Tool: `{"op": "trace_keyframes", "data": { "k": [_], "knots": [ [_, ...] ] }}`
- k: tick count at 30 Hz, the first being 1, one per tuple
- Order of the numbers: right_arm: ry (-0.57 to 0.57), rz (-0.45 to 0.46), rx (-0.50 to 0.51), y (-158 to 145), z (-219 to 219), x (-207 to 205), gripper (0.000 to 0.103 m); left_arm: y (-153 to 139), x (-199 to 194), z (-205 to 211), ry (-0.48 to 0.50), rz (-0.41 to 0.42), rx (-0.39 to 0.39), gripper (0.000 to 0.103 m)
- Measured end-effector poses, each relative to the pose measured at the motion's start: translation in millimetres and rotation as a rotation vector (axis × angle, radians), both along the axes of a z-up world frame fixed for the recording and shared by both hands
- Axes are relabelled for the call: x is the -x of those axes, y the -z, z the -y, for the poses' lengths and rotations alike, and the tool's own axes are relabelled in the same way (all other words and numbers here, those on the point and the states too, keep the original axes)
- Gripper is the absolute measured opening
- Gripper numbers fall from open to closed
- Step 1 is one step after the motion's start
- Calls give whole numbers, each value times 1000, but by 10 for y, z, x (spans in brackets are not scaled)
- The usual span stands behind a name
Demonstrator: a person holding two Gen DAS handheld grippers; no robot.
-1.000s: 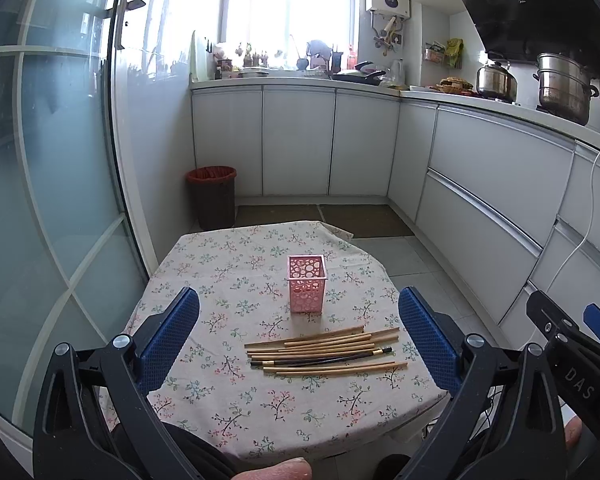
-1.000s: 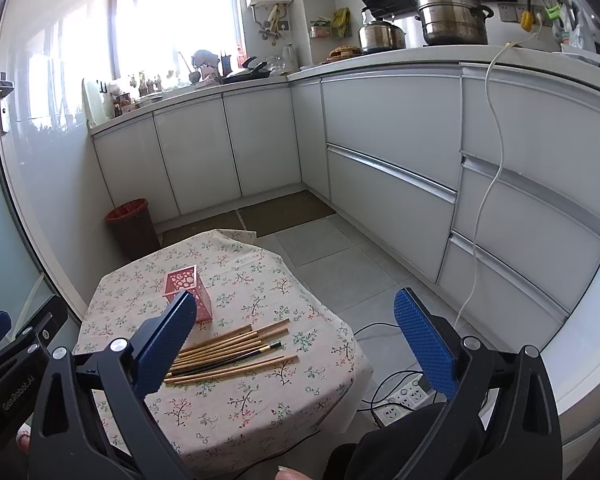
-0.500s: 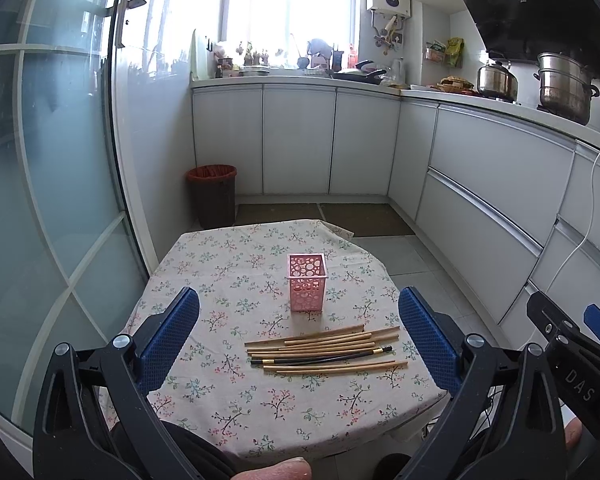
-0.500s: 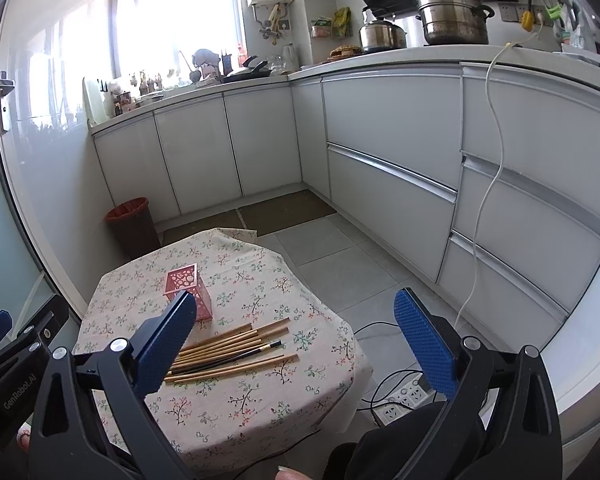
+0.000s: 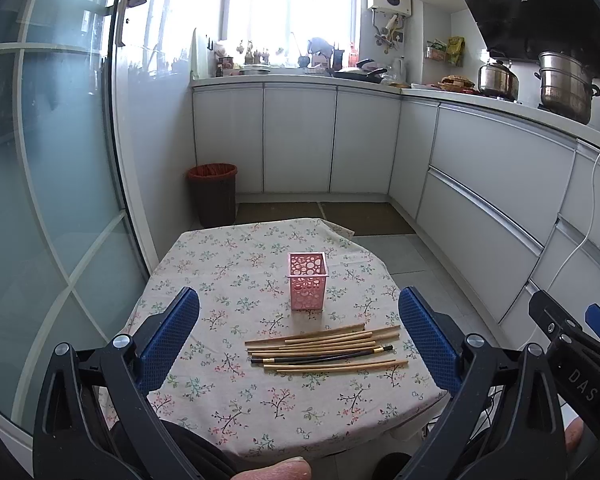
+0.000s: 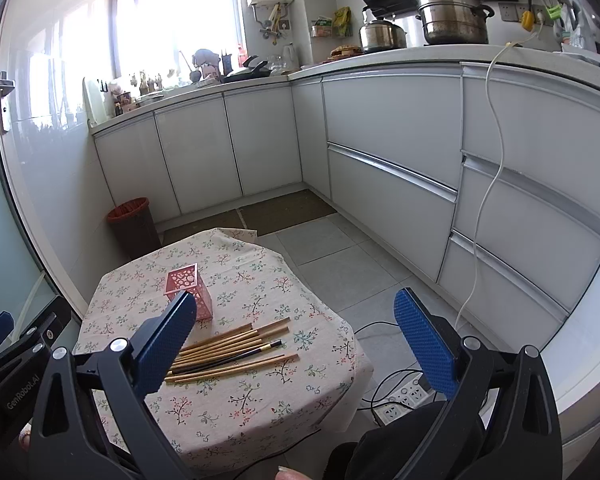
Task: Organize utensils
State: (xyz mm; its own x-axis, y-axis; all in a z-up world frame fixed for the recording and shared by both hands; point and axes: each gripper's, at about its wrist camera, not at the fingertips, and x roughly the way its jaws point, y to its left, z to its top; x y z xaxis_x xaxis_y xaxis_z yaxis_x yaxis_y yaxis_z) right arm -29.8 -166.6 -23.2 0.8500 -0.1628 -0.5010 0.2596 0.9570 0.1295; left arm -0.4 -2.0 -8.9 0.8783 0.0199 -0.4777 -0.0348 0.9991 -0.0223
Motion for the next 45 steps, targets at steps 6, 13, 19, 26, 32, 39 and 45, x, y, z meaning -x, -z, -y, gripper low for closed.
{"op": "trace_keyframes", "data": {
  "k": [6, 13, 19, 26, 32, 39, 45],
  "knots": [
    [-3, -2, 0, 18, -4, 0, 96, 16, -2, -7, 2, -6, 0, 96],
    [-4, -3, -2, 21, -3, 4, 96, -5, -30, 0, -1, -8, 2, 96],
    [-4, -1, 0, 25, -4, 9, 96, 24, -13, 21, -2, -9, 3, 96],
    [-5, -5, -2, 18, 2, 6, 96, 43, -26, 10, -4, -11, 2, 96],
    [-7, -9, -2, 14, 1, -1, 96, 31, -34, 13, -6, -14, 0, 96],
    [-5, -16, -6, 23, 7, -16, 96, 34, -61, 3, -6, -21, 3, 96],
    [-41, -117, -179, 220, 314, -282, 96, 180, -436, -62, 14, -168, 32, 96]
  ]
}}
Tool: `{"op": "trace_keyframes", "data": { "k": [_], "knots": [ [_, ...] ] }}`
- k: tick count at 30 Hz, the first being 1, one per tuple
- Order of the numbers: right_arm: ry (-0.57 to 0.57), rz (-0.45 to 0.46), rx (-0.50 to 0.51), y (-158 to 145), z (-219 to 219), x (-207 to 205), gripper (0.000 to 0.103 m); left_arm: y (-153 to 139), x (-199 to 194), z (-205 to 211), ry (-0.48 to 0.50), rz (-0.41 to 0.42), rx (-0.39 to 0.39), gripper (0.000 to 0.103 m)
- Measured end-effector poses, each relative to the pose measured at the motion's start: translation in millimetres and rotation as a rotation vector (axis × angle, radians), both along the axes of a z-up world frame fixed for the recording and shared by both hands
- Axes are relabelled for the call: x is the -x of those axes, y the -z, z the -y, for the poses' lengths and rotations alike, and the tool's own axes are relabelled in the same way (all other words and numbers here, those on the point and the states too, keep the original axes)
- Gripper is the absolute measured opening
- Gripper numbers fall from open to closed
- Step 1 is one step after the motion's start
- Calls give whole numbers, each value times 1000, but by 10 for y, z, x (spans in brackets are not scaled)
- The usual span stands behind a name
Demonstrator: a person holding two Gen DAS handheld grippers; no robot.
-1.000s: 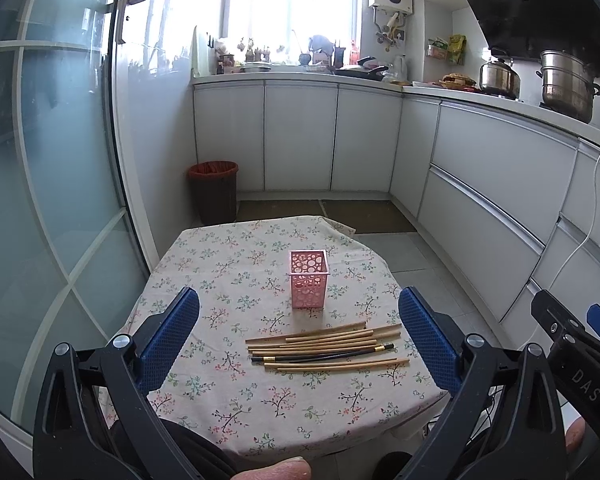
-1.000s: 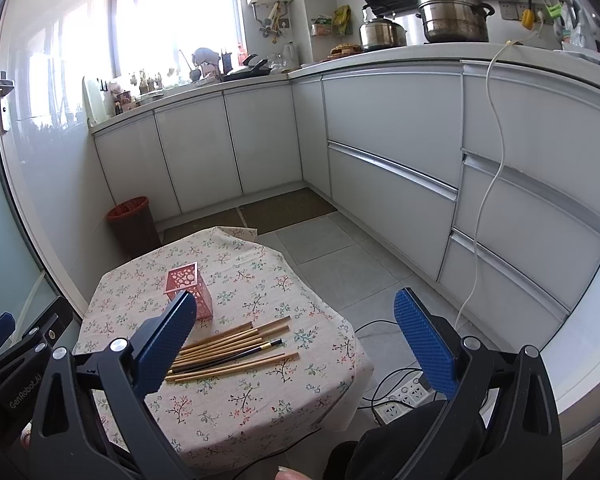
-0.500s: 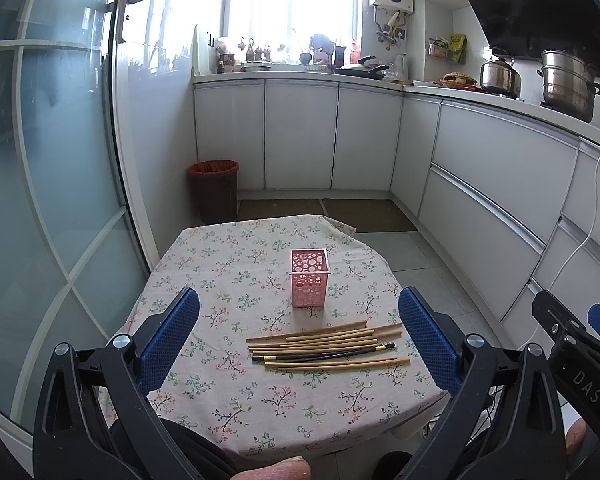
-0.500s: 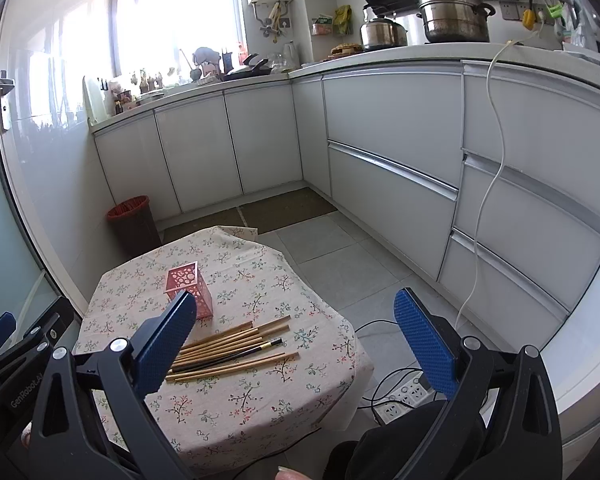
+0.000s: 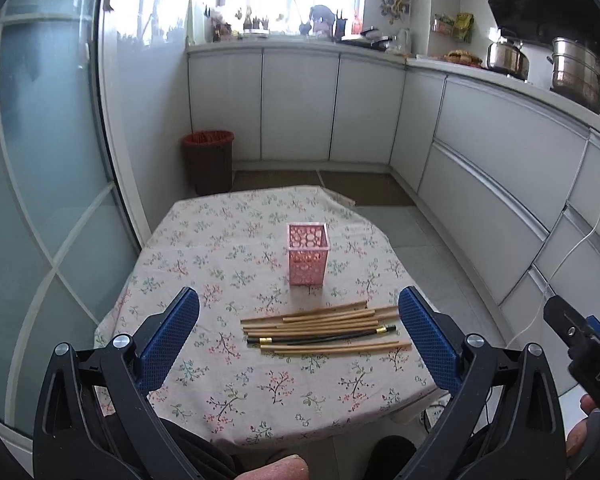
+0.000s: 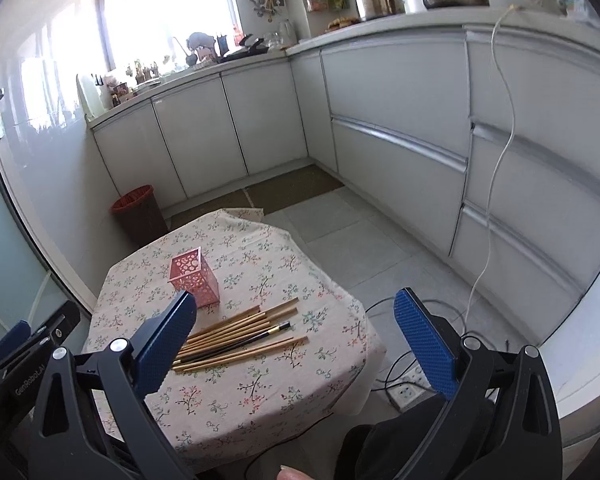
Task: Organize utensils
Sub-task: 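Move the left tool to the chopstick pile while the right tool also reaches it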
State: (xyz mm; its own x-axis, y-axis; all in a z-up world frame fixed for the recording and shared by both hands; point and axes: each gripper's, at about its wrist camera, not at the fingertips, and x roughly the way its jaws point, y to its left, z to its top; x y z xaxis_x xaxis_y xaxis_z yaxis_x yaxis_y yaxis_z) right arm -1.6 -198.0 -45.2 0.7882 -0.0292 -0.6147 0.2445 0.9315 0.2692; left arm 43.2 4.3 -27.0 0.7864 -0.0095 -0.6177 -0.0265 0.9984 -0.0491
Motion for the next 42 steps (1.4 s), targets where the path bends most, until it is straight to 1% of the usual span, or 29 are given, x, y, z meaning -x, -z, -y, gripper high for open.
{"op": "trace_keyframes", "data": {
  "k": [3, 5, 6, 8, 10, 13, 16, 18, 20, 22, 23, 26, 28, 29, 30, 31, 34, 35, 38, 40, 42],
  "knots": [
    [-31, -77, -140, 244, 258, -251, 96, 243, -360, -3, 38, -140, 18, 96],
    [-31, -128, -233, 445, 427, -414, 96, 507, -655, 38, 86, -255, 35, 96],
    [-24, -154, -268, 550, 502, -492, 96, 614, -757, 70, 103, -300, 35, 96],
    [-12, -191, -288, 732, 594, -631, 96, 893, -1018, 215, 144, -404, 9, 96],
    [-3, -233, -300, 910, 651, -774, 96, 1107, -1231, 379, 194, -460, -10, 96],
    [3, -305, -370, 1217, 766, -964, 96, 1429, -1608, 630, 251, -545, -32, 96],
    [16, -361, -413, 1482, 871, -1102, 96, 1734, -2013, 772, 246, -624, -50, 94],
    [23, -394, -419, 1646, 922, -1171, 96, 1903, -2264, 828, 236, -656, -63, 89],
    [15, -428, -432, 1785, 956, -1232, 96, 2069, -2497, 880, 248, -708, -65, 72],
    [10, -465, -474, 1908, 997, -1271, 96, 2224, -2658, 917, 269, -757, -72, 62],
    [10, -479, -497, 1955, 1012, -1284, 96, 2276, -2704, 934, 271, -768, -87, 59],
    [11, -524, -583, 2106, 1037, -1307, 96, 2387, -2782, 967, 282, -774, -143, 53],
    [2, -551, -614, 2169, 1007, -1311, 96, 2443, -2803, 986, 303, -782, -174, 48],
    [-5, -563, -619, 2192, 977, -1317, 96, 2463, -2812, 985, 311, -785, -183, 45],
    [-8, -570, -618, 2207, 960, -1324, 96, 2476, -2822, 979, 321, -786, -186, 45],
    [-6, -575, -614, 2214, 938, -1326, 96, 2472, -2832, 972, 332, -773, -190, 43],
    [9, -599, -603, 2252, 906, -1336, 96, 2461, -2859, 973, 371, -750, -208, 35],
    [14, -608, -601, 2275, 904, -1344, 96, 2458, -2856, 983, 388, -743, -208, 30],
    [37, -647, -607, 2350, 863, -1367, 96, 2428, -2778, 1007, 467, -684, -245, 23],
    [72, -648, -641, 2403, 838, -1378, 96, 2410, -2714, 999, 502, -638, -257, 19],
    [113, -656, -691, 2466, 824, -1403, 96, 2333, -2613, 949, 530, -575, -260, 17]
  ]
}}
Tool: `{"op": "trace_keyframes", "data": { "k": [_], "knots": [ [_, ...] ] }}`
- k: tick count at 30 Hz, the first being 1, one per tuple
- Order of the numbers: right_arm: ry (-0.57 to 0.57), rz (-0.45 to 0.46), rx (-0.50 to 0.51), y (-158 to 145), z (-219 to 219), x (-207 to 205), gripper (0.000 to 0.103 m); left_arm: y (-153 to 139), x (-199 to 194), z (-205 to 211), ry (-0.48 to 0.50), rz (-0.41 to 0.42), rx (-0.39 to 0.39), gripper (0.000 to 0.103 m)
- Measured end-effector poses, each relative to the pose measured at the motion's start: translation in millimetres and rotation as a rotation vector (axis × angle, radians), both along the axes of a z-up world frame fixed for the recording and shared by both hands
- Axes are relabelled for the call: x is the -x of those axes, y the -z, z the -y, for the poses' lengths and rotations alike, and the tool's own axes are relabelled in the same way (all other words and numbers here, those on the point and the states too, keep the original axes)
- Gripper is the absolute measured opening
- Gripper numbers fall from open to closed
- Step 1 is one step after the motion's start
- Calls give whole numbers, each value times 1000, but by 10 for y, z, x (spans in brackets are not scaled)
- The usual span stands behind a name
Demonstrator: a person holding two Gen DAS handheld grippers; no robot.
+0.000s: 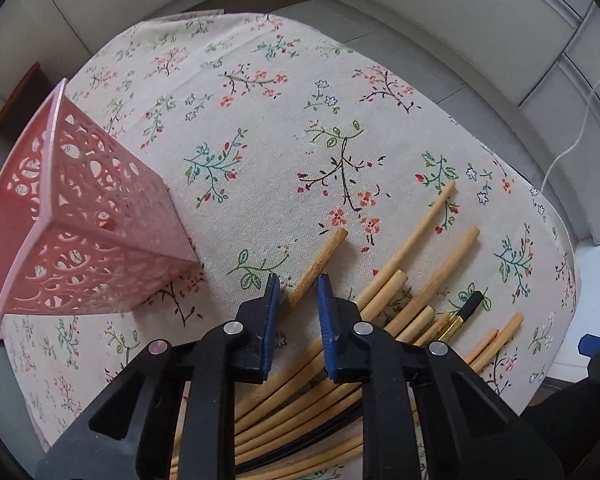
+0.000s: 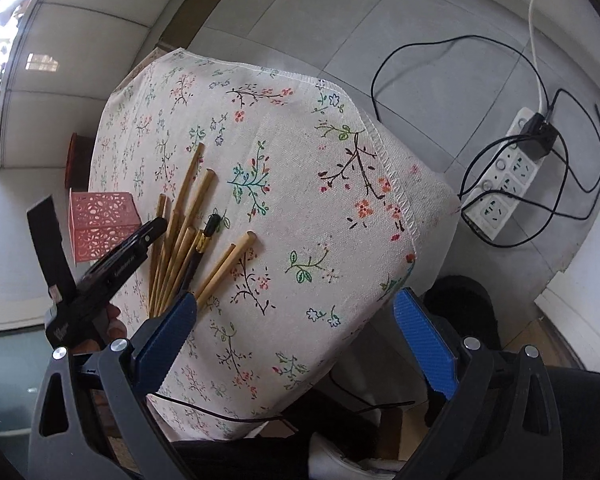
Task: Organize utensils
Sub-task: 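Move the left tool to the chopstick pile while the right tool also reaches it, then close the left tool on a wooden chopstick while the right tool grasps another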
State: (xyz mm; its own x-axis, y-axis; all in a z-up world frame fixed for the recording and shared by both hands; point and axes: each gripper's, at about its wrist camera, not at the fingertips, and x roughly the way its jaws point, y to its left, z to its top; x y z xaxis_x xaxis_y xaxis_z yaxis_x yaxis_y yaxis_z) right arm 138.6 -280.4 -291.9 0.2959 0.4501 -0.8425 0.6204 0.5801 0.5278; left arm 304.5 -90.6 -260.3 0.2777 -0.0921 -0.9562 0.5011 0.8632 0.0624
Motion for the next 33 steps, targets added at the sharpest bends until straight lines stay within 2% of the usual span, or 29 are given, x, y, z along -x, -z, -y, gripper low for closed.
{"op": "trace_keyframes", "data": {
  "k": [3, 5, 7, 8, 10, 11, 12, 15, 17, 20, 26, 30, 33],
  "knots": [
    [78, -35, -48, 89, -57, -71, 95, -277, 238, -103, 27, 99, 40, 15],
    [83, -56, -40, 99, -182, -171, 88, -586, 395, -181, 40, 178, 85, 14],
    [80, -69, 15, 74, -320, -275, 70, -915, 588, -290, 41, 244, 142, 14],
    [89, -72, 47, 66, -393, -338, 66, -1091, 682, -347, 40, 284, 168, 13],
    [113, -97, 68, 104, -493, -407, 53, -1281, 803, -422, 22, 347, 209, 12],
    [128, -104, 81, 109, -525, -442, 51, -1394, 920, -518, 11, 370, 233, 11],
    [154, -98, 107, 78, -552, -466, 50, -1461, 997, -604, -1, 391, 253, 10],
    [176, -114, 119, 90, -661, -567, 29, -1610, 1113, -838, -33, 432, 312, 8],
    [194, -132, 164, 103, -721, -590, 17, -1695, 1165, -921, -50, 453, 338, 7],
    [185, -101, 225, 79, -805, -620, 14, -1773, 1211, -1019, -54, 473, 384, 7],
    [202, -2, 211, 28, -692, -552, 8, -1886, 1224, -1207, -84, 470, 475, 7],
    [156, 94, 238, -219, -653, -516, 8, -1998, 1242, -1286, -96, 478, 530, 7],
    [92, 181, 257, -512, -663, -459, 8, -2185, 1265, -1337, -122, 527, 562, 7]
  ]
}}
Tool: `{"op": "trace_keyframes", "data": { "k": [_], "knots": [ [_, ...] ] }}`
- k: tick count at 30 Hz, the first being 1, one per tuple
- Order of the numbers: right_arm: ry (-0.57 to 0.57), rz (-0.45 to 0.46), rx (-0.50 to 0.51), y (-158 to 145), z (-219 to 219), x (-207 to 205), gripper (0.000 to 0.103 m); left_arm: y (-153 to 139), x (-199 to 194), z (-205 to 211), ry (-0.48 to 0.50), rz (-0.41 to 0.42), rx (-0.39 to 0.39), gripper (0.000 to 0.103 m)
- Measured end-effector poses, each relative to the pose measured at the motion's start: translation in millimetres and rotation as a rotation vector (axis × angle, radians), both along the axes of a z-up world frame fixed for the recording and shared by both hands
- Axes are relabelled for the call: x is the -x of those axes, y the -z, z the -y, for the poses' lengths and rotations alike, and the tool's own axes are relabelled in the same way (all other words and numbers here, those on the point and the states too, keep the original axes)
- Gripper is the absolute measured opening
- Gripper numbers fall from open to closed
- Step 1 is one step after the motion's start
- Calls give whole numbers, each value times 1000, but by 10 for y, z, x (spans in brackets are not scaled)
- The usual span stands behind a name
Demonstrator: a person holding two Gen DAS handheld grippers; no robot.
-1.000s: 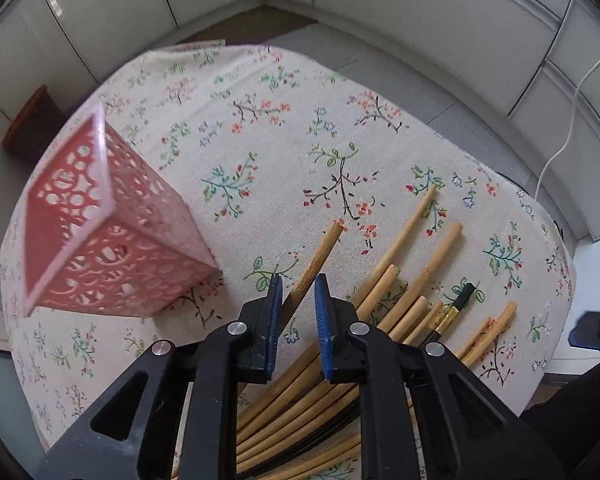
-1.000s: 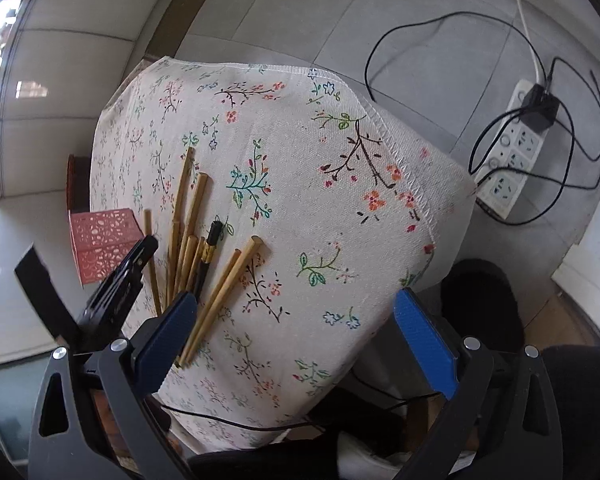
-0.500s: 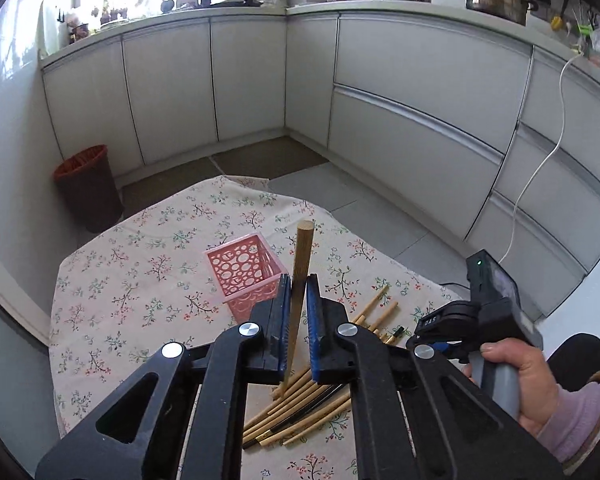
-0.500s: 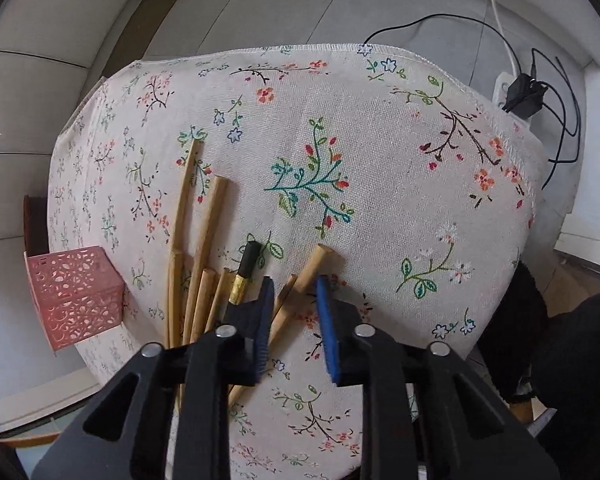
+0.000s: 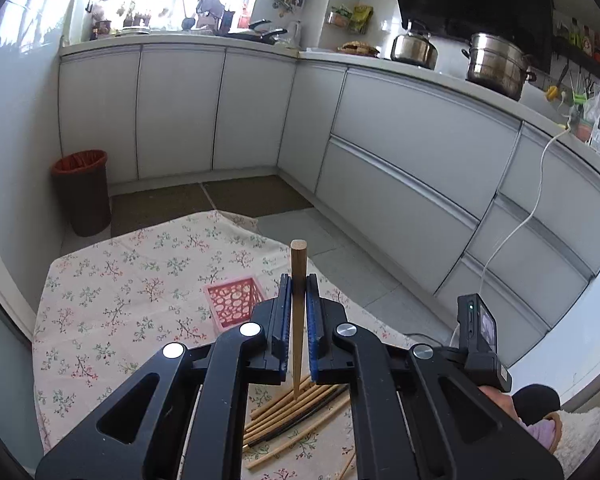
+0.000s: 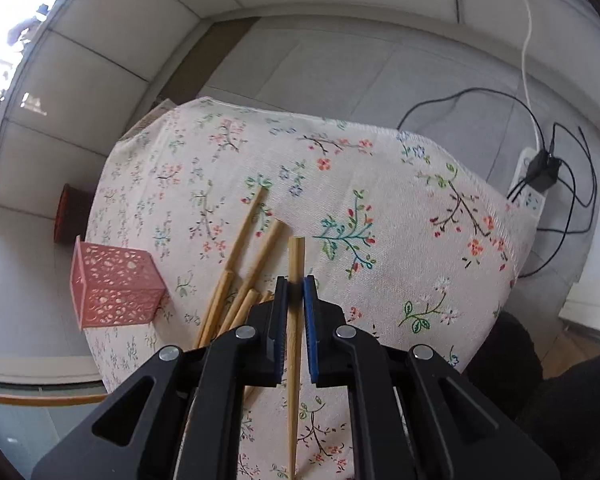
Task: Organize utensils
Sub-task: 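Close the left tool on a wooden chopstick while the right tool grasps another, then carry both chopsticks upright over the pink holder and release them inside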
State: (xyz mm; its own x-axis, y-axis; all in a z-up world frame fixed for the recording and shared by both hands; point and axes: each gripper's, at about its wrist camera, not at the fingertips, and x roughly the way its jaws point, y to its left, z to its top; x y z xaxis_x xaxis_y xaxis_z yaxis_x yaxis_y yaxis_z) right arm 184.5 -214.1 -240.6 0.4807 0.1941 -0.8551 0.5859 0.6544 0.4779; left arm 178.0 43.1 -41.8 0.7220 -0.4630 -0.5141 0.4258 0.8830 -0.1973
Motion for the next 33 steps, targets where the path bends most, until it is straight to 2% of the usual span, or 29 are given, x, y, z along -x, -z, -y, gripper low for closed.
{"op": "trace_keyframes", "data": {
  "k": [5, 12, 16, 20, 22, 23, 24, 25, 26, 28, 29, 31, 33],
  "knots": [
    [-81, 153, 24, -641, 27, 67, 8, -371, -29, -66, -78, 75, 59, 7],
    [-109, 385, 82, -1565, 169, 57, 6, -738, -227, 58, -193, 154, 45, 7],
    [-118, 473, 96, -1954, 230, -89, 4, -766, -350, 134, -225, 157, 31, 7],
    [-125, 485, 79, -2073, 303, -167, 4, -654, -468, 110, -255, 134, 36, 7],
    [-111, 430, 84, -1958, 432, -239, 4, -595, -466, 39, -268, 128, 63, 7],
    [-117, 363, 98, -1807, 529, -326, 7, -576, -464, 11, -271, 125, 70, 7],
    [-133, 279, 109, -1598, 648, -437, 22, -566, -457, -9, -268, 123, 73, 7],
    [-124, 186, 107, -1343, 805, -524, 50, -556, -454, -34, -265, 119, 76, 7],
    [-75, 71, 71, -992, 1038, -577, 57, -556, -452, -54, -264, 115, 80, 7],
    [22, -129, 1, -310, 1465, -539, 59, -552, -438, -112, -261, 108, 89, 7],
    [93, -195, -40, -51, 1626, -428, 59, -550, -442, -138, -261, 104, 94, 7],
    [161, -273, -112, 302, 1773, -222, 59, -553, -456, -166, -260, 97, 100, 7],
    [191, -337, -143, 504, 1803, -67, 59, -549, -471, -172, -260, 91, 110, 7]
  ]
}}
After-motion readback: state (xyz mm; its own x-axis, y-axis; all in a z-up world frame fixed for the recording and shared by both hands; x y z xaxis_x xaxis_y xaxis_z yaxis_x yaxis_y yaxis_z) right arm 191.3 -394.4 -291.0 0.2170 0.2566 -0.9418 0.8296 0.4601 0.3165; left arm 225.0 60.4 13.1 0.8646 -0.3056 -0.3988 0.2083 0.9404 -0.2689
